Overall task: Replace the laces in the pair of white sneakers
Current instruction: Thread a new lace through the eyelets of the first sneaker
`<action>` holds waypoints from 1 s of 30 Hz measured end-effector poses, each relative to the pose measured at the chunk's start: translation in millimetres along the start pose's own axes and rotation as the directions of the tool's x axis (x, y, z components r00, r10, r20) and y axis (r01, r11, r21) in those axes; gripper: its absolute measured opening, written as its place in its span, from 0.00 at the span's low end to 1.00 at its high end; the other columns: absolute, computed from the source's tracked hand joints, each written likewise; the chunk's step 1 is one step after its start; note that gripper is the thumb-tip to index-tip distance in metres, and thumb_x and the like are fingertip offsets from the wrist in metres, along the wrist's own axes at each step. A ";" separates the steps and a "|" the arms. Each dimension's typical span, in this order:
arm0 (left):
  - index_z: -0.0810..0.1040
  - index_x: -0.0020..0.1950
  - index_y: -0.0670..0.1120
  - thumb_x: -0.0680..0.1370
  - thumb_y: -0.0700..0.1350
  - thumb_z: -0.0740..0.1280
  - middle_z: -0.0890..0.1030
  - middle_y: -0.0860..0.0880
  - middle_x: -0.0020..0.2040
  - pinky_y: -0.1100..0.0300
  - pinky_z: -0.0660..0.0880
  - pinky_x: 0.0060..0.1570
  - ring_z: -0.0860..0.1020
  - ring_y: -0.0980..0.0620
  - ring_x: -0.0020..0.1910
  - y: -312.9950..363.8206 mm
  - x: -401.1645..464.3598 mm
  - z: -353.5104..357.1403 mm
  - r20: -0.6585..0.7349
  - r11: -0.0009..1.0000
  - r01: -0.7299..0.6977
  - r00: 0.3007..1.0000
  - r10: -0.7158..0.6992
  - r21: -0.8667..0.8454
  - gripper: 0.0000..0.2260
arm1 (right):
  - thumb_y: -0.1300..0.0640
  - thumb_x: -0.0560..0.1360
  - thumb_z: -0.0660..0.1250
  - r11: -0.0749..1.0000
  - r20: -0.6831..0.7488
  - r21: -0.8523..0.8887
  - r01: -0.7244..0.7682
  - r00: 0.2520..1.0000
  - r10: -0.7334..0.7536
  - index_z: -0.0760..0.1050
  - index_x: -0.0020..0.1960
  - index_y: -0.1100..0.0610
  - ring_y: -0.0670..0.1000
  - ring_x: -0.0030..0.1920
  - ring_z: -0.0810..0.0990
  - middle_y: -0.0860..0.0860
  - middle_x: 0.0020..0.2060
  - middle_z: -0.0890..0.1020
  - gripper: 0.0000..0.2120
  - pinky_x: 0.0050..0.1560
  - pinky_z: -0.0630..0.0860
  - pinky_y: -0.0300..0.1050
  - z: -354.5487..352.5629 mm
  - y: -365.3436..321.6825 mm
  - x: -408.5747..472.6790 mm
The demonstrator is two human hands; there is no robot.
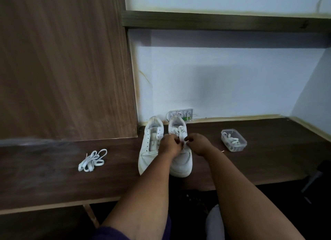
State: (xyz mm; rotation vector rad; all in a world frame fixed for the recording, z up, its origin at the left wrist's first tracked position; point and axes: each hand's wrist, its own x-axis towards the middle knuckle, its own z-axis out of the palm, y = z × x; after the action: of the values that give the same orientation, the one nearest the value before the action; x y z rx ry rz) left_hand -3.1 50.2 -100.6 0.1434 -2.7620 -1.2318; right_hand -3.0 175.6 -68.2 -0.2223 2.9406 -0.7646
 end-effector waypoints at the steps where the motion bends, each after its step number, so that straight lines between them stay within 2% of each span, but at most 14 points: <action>1: 0.78 0.40 0.44 0.75 0.48 0.69 0.79 0.44 0.47 0.59 0.69 0.41 0.78 0.45 0.47 3.7 -0.6 -0.8 0.010 1.000 -0.007 1.000 0.007 -0.010 0.08 | 0.60 0.78 0.60 0.998 0.029 -0.055 0.016 0.999 -0.014 0.78 0.61 0.59 0.56 0.61 0.76 0.57 0.61 0.78 0.14 0.58 0.71 0.43 1.5 -2.8 0.0; 4: 0.74 0.34 0.45 0.78 0.47 0.62 0.77 0.45 0.38 0.59 0.68 0.39 0.76 0.47 0.40 18.1 -4.3 -8.9 0.066 0.978 0.050 0.997 -0.038 -0.200 0.13 | 0.60 0.79 0.58 0.987 0.062 -0.153 0.042 0.998 -0.033 0.78 0.58 0.62 0.57 0.57 0.77 0.58 0.58 0.79 0.13 0.52 0.71 0.43 3.0 -6.1 1.8; 7: 0.73 0.33 0.46 0.78 0.48 0.62 0.77 0.47 0.34 0.59 0.71 0.38 0.76 0.48 0.36 19.8 -5.5 -20.2 0.124 0.896 0.146 0.987 -0.103 -0.419 0.14 | 0.59 0.79 0.57 0.984 0.094 -0.174 0.039 0.995 -0.023 0.79 0.58 0.60 0.55 0.56 0.77 0.57 0.57 0.79 0.14 0.48 0.68 0.40 1.9 -5.9 2.7; 10: 0.74 0.34 0.47 0.77 0.47 0.64 0.75 0.50 0.33 0.61 0.68 0.37 0.73 0.53 0.35 10.7 -4.4 -33.6 0.138 0.870 0.143 0.987 -0.087 -0.471 0.12 | 0.57 0.81 0.57 0.986 0.137 -0.164 0.032 0.991 -0.009 0.78 0.60 0.60 0.54 0.53 0.76 0.57 0.59 0.79 0.15 0.48 0.68 0.41 2.0 -8.6 2.0; 13: 0.76 0.35 0.49 0.76 0.45 0.66 0.75 0.51 0.33 0.61 0.67 0.37 0.72 0.54 0.35 4.4 -2.3 -45.2 0.132 0.866 0.135 0.988 -0.080 -0.482 0.10 | 0.57 0.82 0.55 0.985 0.171 -0.175 0.003 0.985 0.028 0.75 0.64 0.60 0.56 0.60 0.75 0.57 0.62 0.76 0.16 0.53 0.70 0.43 2.2 -13.7 0.4; 15: 0.77 0.36 0.48 0.76 0.43 0.67 0.74 0.51 0.33 0.61 0.66 0.36 0.71 0.54 0.34 2.2 -4.0 -49.3 0.178 0.876 0.139 0.982 -0.062 -0.463 0.09 | 0.58 0.81 0.55 0.986 0.187 -0.168 -0.018 0.981 0.050 0.74 0.65 0.60 0.57 0.63 0.74 0.57 0.63 0.76 0.16 0.59 0.70 0.44 2.4 -16.1 0.9; 17: 0.77 0.36 0.47 0.77 0.41 0.68 0.74 0.50 0.32 0.62 0.67 0.35 0.70 0.55 0.33 1.4 -8.7 -51.8 0.250 0.892 0.133 0.968 -0.024 -0.431 0.09 | 0.57 0.82 0.54 0.989 0.182 -0.140 -0.039 0.981 0.064 0.74 0.65 0.61 0.57 0.62 0.75 0.58 0.63 0.76 0.17 0.60 0.71 0.45 2.8 -19.2 2.0; 19: 0.75 0.36 0.48 0.77 0.41 0.69 0.74 0.51 0.33 0.62 0.69 0.37 0.72 0.56 0.34 -1.3 -11.9 -51.8 0.273 0.944 0.074 0.962 0.018 -0.322 0.10 | 0.58 0.81 0.55 0.995 0.127 -0.078 -0.069 0.989 0.079 0.75 0.64 0.62 0.56 0.62 0.75 0.58 0.63 0.77 0.17 0.60 0.72 0.45 3.0 -21.6 1.9; 21: 0.75 0.36 0.47 0.76 0.41 0.70 0.76 0.51 0.36 0.59 0.72 0.45 0.74 0.54 0.39 -6.6 -11.3 -48.9 0.248 0.984 -0.023 0.966 0.067 -0.177 0.10 | 0.56 0.81 0.55 0.995 0.008 -0.009 -0.097 0.995 0.097 0.75 0.62 0.63 0.58 0.61 0.75 0.58 0.60 0.78 0.17 0.58 0.71 0.44 7.0 -20.9 3.4; 24: 0.81 0.44 0.42 0.74 0.42 0.71 0.81 0.46 0.42 0.57 0.73 0.50 0.76 0.52 0.45 -10.7 -11.2 -44.3 0.242 0.993 -0.076 0.966 0.094 -0.085 0.03 | 0.45 0.80 0.57 0.978 -0.150 0.186 -0.098 0.980 0.127 0.79 0.47 0.61 0.58 0.53 0.79 0.58 0.47 0.81 0.21 0.46 0.69 0.42 15.5 -18.8 5.9; 26: 0.83 0.48 0.42 0.74 0.39 0.70 0.84 0.44 0.47 0.57 0.74 0.52 0.78 0.52 0.47 -11.5 -11.3 -41.4 0.250 0.995 -0.088 0.963 0.099 -0.056 0.04 | 0.45 0.77 0.62 0.967 -0.132 0.237 -0.093 0.983 0.127 0.76 0.38 0.57 0.54 0.45 0.79 0.54 0.39 0.80 0.18 0.42 0.68 0.41 18.4 -19.8 7.1; 27: 0.83 0.48 0.42 0.74 0.37 0.70 0.84 0.43 0.48 0.57 0.74 0.52 0.78 0.51 0.48 -11.0 -11.5 -39.5 0.253 0.995 -0.091 0.962 0.099 -0.046 0.05 | 0.47 0.76 0.65 0.969 -0.108 0.229 -0.098 0.986 0.126 0.76 0.37 0.57 0.53 0.44 0.79 0.54 0.39 0.81 0.14 0.42 0.70 0.41 19.6 -20.2 8.5; 29: 0.83 0.49 0.43 0.74 0.38 0.69 0.84 0.44 0.49 0.61 0.72 0.47 0.78 0.50 0.49 -9.1 -10.4 -35.0 0.223 0.995 -0.102 0.970 0.098 0.009 0.06 | 0.49 0.72 0.69 0.968 -0.061 0.224 -0.111 0.990 0.127 0.80 0.43 0.58 0.53 0.45 0.81 0.54 0.42 0.83 0.11 0.43 0.73 0.41 21.4 -19.8 12.4; 30: 0.83 0.48 0.44 0.74 0.40 0.69 0.84 0.45 0.49 0.61 0.70 0.46 0.78 0.51 0.49 -7.8 -9.6 -32.5 0.185 0.992 -0.112 0.978 0.100 0.057 0.05 | 0.49 0.71 0.71 0.964 -0.039 0.233 -0.127 0.989 0.140 0.81 0.46 0.58 0.53 0.46 0.81 0.54 0.44 0.84 0.13 0.44 0.74 0.41 22.0 -18.6 14.7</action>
State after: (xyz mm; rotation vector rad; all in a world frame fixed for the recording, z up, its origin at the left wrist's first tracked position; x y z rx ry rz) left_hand 11.3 22.5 -85.4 -0.1152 -2.9224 -1.1813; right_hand -12.5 146.7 -79.1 0.0155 2.8461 -1.0959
